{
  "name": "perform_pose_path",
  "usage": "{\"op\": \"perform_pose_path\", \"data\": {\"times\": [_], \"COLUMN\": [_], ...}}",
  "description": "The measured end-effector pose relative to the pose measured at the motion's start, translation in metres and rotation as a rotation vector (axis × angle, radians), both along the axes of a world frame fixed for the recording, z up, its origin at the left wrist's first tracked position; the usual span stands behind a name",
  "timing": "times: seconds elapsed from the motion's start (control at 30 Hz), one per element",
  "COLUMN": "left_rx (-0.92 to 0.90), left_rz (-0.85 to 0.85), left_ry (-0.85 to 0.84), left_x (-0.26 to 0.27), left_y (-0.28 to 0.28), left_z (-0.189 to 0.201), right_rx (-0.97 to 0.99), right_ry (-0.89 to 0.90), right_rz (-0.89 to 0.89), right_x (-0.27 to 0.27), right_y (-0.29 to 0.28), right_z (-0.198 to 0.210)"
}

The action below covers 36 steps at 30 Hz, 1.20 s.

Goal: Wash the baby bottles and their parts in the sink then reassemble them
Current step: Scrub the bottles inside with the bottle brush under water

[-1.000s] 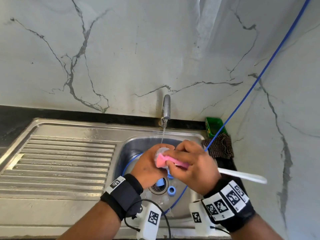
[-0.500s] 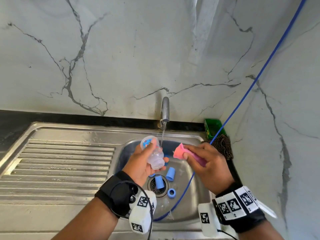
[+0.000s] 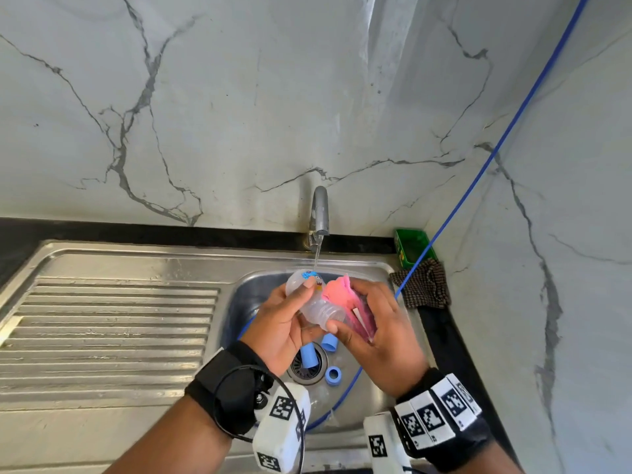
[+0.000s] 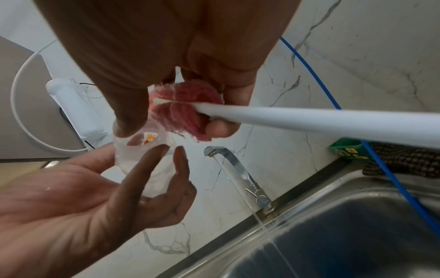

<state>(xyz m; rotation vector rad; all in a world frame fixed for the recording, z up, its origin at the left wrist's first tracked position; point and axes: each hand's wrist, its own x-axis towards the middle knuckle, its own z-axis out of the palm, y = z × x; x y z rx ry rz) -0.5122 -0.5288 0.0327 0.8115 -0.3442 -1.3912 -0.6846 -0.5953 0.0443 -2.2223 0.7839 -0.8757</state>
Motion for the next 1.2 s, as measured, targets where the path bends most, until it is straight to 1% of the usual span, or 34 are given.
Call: {"op": "perform_pose_path", "data": {"times": [0.1,0.17,0.27,0.3,0.33,0.4,0.43,0.47,0.53,0.6,0.7,0.73,0.77,0.83,0.87,0.9,0.93,0.97,1.03,1.07,1.13,1.2], "left_rx": [0.063,0.057,0.000,-0.021,-0.058,-0.127,-0.132,-0.098,0.036,0.162,0.239,0.228,0.187,0.034,-0.044,-0.080,-0.071,-0.026,0.128,0.213,0.318,0.262], "left_rz": [0.041,0.010,-0.037,-0.044,-0.055,-0.066,-0.053,-0.038,-0.042,-0.117,-0.182,-0.167,-0.138,-0.120,-0.129,-0.145,-0.150,-0.148,-0.153,-0.173,-0.208,-0.177], "left_ry": [-0.030,-0.057,-0.132,-0.199,-0.302,-0.548,-0.634,-0.663,-0.642,-0.626,-0.591,-0.612,-0.683,-0.911,-0.986,-1.001,-0.956,-0.875,-0.661,-0.595,-0.589,-0.654], "left_x": [-0.005,-0.009,-0.014,-0.015,-0.015,-0.015,-0.015,-0.016,-0.020,-0.026,-0.031,-0.030,-0.028,-0.021,-0.018,-0.017,-0.015,-0.015,-0.016,-0.017,-0.016,-0.014], "left_y": [0.000,0.000,0.000,0.002,0.002,0.003,0.002,0.001,-0.002,-0.006,-0.009,-0.012,-0.013,-0.014,-0.013,-0.012,-0.012,-0.011,-0.011,-0.010,-0.009,-0.004], "left_z": [-0.003,-0.003,-0.002,0.000,0.000,0.000,0.002,0.005,0.012,0.017,0.016,0.012,0.008,0.002,0.001,0.000,0.001,0.002,0.004,0.006,0.009,0.008], "right_rx": [-0.062,-0.099,-0.036,0.019,0.076,0.192,0.219,0.219,0.191,0.174,0.102,0.095,0.104,0.132,0.168,0.195,0.203,0.191,0.179,0.167,0.122,0.116], "right_ry": [0.000,0.039,0.097,0.112,0.122,0.150,0.157,0.160,0.141,0.102,0.138,0.160,0.174,0.171,0.151,0.146,0.154,0.168,0.161,0.157,0.167,0.196], "right_rz": [0.014,0.024,-0.046,-0.082,-0.106,-0.106,-0.094,-0.086,-0.051,-0.009,-0.022,-0.036,-0.050,-0.066,-0.066,-0.072,-0.072,-0.077,-0.074,-0.057,-0.024,-0.068], "right_x": [-0.004,-0.007,-0.015,-0.016,-0.018,-0.019,-0.019,-0.019,-0.022,-0.024,-0.028,-0.027,-0.027,-0.026,-0.025,-0.025,-0.024,-0.024,-0.022,-0.021,-0.018,-0.013], "right_y": [-0.004,-0.009,-0.020,-0.024,-0.028,-0.034,-0.036,-0.037,-0.039,-0.041,-0.050,-0.053,-0.056,-0.059,-0.058,-0.058,-0.057,-0.057,-0.057,-0.056,-0.055,-0.054], "right_z": [-0.001,-0.004,-0.006,-0.004,-0.004,-0.008,-0.010,-0.014,-0.016,-0.015,-0.020,-0.023,-0.025,-0.028,-0.027,-0.028,-0.027,-0.029,-0.028,-0.027,-0.025,-0.028]}}
